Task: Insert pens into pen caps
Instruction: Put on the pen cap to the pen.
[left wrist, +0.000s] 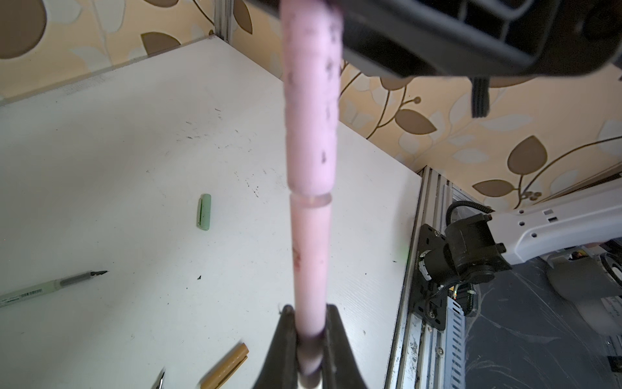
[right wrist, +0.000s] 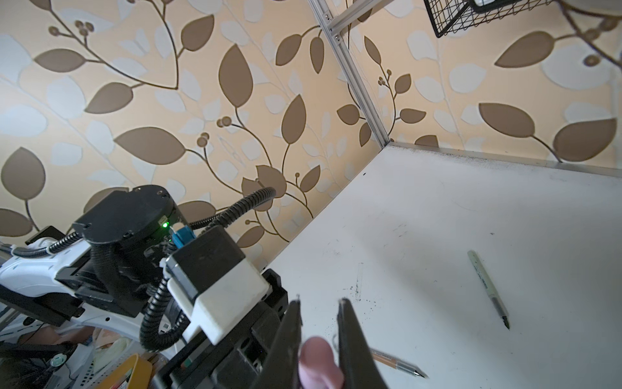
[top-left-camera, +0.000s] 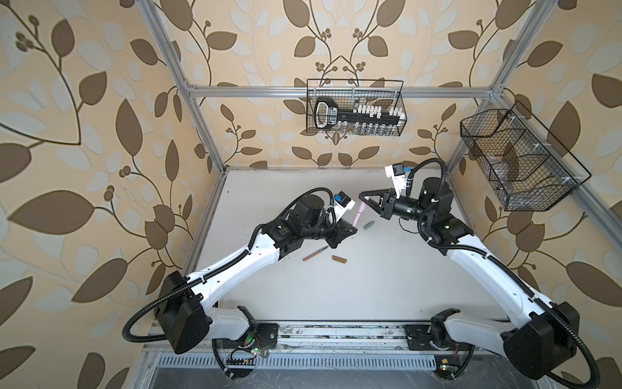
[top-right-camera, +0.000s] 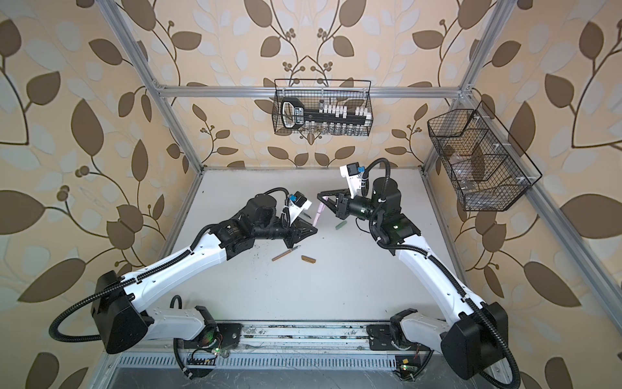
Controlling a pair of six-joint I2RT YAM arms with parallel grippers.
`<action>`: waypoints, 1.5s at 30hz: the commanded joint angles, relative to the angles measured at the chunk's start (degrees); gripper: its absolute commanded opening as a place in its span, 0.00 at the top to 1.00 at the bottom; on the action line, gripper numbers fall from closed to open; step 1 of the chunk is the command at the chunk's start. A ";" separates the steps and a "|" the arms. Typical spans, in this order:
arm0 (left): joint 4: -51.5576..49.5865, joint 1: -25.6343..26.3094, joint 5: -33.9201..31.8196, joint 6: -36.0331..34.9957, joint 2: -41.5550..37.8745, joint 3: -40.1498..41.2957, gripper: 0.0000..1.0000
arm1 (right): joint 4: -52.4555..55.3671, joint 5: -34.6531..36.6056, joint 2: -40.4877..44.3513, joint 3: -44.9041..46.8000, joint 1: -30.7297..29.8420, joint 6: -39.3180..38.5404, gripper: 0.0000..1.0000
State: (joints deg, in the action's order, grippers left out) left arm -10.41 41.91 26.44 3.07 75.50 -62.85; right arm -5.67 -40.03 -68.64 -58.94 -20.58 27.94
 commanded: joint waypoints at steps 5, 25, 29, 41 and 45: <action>2.73 -0.41 -0.77 -1.88 -0.55 -4.91 1.00 | 8.36 3.90 1.19 -2.97 -2.34 -7.38 0.99; 3.88 -0.51 -4.56 -9.59 0.60 -12.12 1.00 | 17.29 2.90 0.06 3.35 -4.03 -7.40 1.00; 3.74 -0.51 -2.73 -9.61 1.80 -13.18 1.00 | 17.62 3.11 -1.39 3.70 -4.70 -7.20 1.00; 10.59 -3.32 -3.24 -6.88 1.00 -14.48 1.00 | 15.96 5.15 -5.72 6.78 -7.28 -3.05 1.00; 15.47 -4.46 -2.97 -4.30 1.14 -14.19 1.00 | 11.74 5.30 -5.95 9.95 -7.79 0.68 1.00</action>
State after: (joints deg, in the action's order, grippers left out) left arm -23.83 39.20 21.32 -3.66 80.03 -69.34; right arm -6.87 -30.28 -71.44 -55.35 -25.52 26.89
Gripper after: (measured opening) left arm 0.117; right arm 0.127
